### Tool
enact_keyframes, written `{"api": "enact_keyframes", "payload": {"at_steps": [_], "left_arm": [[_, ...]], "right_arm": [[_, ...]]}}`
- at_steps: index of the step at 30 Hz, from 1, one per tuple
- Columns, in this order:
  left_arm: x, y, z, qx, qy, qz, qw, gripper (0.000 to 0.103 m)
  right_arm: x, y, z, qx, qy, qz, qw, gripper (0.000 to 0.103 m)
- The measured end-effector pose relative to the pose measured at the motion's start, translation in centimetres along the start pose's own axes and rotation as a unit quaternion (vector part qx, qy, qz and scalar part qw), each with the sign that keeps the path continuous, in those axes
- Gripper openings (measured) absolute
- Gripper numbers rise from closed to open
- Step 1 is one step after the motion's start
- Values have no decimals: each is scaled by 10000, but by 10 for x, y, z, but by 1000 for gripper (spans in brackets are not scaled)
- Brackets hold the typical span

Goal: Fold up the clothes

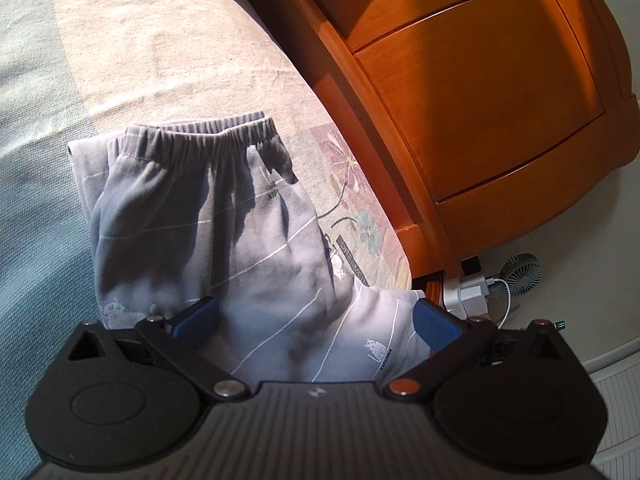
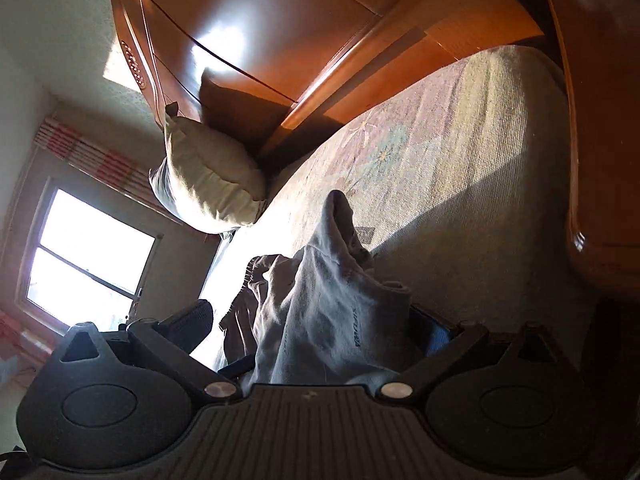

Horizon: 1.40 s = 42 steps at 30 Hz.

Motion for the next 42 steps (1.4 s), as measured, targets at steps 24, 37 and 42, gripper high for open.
{"api": "enact_keyframes", "payload": {"at_steps": [24, 37, 42], "left_arm": [[159, 112, -4, -366, -610, -838, 9939, 102], [186, 147, 14, 179, 162, -1180, 9927, 102], [185, 151, 14, 137, 134, -1190, 9927, 102]], "right_arm": [[63, -2, 26, -1178, 73, 513, 9917, 102], [70, 6, 3, -500, -466, 950, 9931, 9], [79, 16, 27, -363, -136, 1363, 9899, 8]]}}
Point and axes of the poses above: each gripper's, at about its wrist camera, not at the fingertips, and y roughly against the way its jaws point, z to its left, x to its underside, the point moved 3 cm from there along -y, roughly the way its jaws point, and after that the axes turned 13 degrees about y, right-handed, at the moved point
